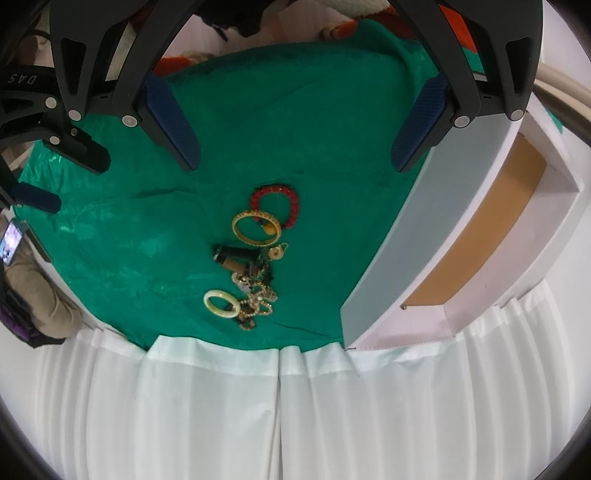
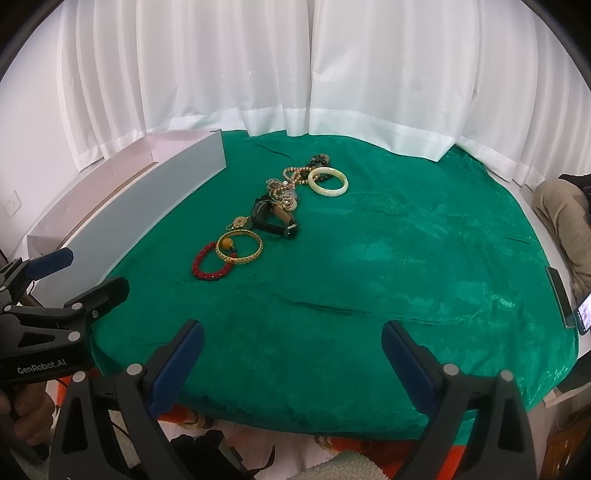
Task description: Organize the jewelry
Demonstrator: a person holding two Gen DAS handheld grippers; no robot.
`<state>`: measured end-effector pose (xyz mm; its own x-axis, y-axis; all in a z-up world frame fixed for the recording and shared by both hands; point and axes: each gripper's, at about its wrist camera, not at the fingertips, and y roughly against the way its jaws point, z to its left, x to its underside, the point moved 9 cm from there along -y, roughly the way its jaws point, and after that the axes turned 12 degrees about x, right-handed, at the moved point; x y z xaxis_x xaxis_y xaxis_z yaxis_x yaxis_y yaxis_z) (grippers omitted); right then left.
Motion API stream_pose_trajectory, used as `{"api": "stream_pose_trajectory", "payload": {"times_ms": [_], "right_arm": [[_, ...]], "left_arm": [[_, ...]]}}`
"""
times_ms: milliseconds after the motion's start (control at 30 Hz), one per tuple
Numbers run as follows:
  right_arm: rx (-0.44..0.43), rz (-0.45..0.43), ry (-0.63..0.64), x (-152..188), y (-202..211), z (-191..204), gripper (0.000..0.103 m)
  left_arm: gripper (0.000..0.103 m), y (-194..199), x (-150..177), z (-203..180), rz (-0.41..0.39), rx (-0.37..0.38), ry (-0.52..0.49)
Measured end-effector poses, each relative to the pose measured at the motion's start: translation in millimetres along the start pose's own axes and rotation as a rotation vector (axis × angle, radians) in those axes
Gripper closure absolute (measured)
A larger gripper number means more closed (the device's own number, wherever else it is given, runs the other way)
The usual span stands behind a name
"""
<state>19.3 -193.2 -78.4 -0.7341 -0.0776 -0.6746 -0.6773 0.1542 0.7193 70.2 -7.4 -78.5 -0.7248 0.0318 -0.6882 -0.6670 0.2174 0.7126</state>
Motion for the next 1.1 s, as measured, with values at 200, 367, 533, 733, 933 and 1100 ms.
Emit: {"api": "stream_pose_trajectory", "payload": {"times_ms": [200, 367, 533, 733, 933, 1100], "right_arm": [[-0.003, 0.005, 0.001, 1.5, -0.8, 1.5, 0.004], [-0.004, 0.006, 0.000, 2.0, -0.9, 2.2, 0.004], [-0.007, 0.009, -0.001, 3.1, -2.0, 1.9, 0.004], [-0.007, 0.010, -0.001, 3.5, -1.9, 2.3, 0.004], [-0.007, 0.009, 0.000, 3.3, -2.1, 2.3, 0.004], [-0.007, 0.011, 0.000, 3.6, -2.2, 3.0, 0.004]], "left_arm": [[0.001, -2.2, 2.3, 0.5, 0.008, 0.002, 0.002], [0.000, -2.4, 1.9, 0.7, 0.009, 0.002, 0.001], [0.000, -4.5, 3.6, 0.4, 0.018, 0.001, 0.001], [0.000, -4.9, 3.9, 0.6, 0.020, 0.001, 0.000], [0.000, -4.8, 4.3, 0.8, 0.024, -0.001, 0.002], [0.000, -4.6, 6.0, 0.8, 0.030, -0.003, 0.002]]}}
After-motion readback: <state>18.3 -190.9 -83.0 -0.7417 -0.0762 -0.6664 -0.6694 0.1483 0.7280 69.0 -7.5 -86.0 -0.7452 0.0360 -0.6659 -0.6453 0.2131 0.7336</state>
